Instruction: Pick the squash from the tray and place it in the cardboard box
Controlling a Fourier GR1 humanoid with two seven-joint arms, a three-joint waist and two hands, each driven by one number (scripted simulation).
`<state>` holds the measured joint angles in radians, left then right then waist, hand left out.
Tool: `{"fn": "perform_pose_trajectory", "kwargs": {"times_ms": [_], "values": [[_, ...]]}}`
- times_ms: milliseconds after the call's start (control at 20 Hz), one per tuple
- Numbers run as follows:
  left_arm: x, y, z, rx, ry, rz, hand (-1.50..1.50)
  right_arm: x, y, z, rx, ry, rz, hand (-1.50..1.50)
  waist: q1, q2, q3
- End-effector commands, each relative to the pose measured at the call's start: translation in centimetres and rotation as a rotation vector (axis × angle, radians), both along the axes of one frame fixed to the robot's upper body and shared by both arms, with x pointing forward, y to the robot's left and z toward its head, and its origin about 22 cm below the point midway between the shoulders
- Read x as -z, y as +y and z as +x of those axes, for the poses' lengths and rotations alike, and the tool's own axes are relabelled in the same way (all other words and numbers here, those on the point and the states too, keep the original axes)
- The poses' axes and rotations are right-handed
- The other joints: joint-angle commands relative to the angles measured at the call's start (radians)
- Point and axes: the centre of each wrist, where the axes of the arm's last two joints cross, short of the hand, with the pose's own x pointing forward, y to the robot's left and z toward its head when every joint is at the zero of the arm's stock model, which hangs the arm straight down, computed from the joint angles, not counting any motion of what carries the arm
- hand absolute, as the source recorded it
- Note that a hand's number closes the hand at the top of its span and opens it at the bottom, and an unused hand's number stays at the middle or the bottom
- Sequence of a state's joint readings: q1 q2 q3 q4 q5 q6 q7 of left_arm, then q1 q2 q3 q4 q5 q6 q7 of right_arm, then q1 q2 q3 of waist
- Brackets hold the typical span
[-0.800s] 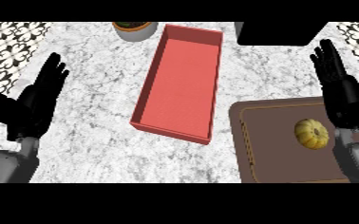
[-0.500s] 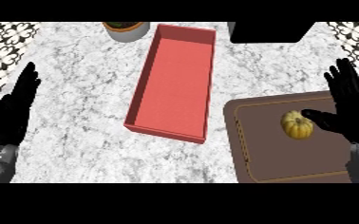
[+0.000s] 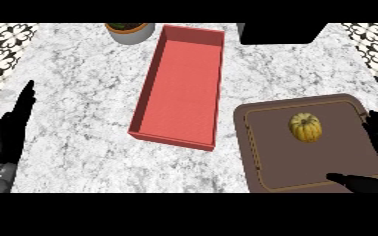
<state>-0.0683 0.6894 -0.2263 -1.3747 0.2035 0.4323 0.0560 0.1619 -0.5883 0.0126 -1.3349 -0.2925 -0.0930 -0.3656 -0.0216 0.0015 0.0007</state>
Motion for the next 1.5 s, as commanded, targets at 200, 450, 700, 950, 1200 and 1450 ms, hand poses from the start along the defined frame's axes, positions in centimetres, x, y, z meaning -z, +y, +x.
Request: {"fn": "perform_pose_trajectory", "kwargs": {"times_ms": [200, 450, 700, 950, 1200, 1450], "values": [[-0.5, 1.0, 1.6, 0.0, 0.016, 0.017, 0.0, 0.8, -5.4, -5.2, -0.104, -0.018, -0.204, -1.5, 0.006, -0.002, -0.001], [0.6, 0.4, 0.2, 0.03, 0.006, 0.026, 0.0, -4.7, -7.2, -1.1, -0.19, 0.224, -0.429, -1.5, 0.036, -0.001, -0.003], [-0.2, -0.4, 0.4, 0.026, 0.02, 0.026, 0.0, -6.7, -4.9, 2.5, -0.311, 0.367, -0.496, -1.5, 0.041, -0.002, -0.001], [-1.5, -1.1, 2.7, 0.031, 0.007, 0.028, 0.0, -8.4, -3.0, 5.7, -0.416, 0.521, -0.586, -1.5, 0.037, 0.001, -0.001], [-0.2, 0.1, 0.8, 0.0, 0.005, 0.034, 0.0, -8.3, -2.2, 7.3, -0.449, 0.61, -0.557, -1.5, 0.03, -0.002, -0.001], [1.7, -0.3, 0.8, 0.034, -0.003, 0.019, 0.0, -5.8, -1.5, 8.9, -0.456, 0.634, -0.598, -1.5, 0.027, -0.001, -0.001]]}}
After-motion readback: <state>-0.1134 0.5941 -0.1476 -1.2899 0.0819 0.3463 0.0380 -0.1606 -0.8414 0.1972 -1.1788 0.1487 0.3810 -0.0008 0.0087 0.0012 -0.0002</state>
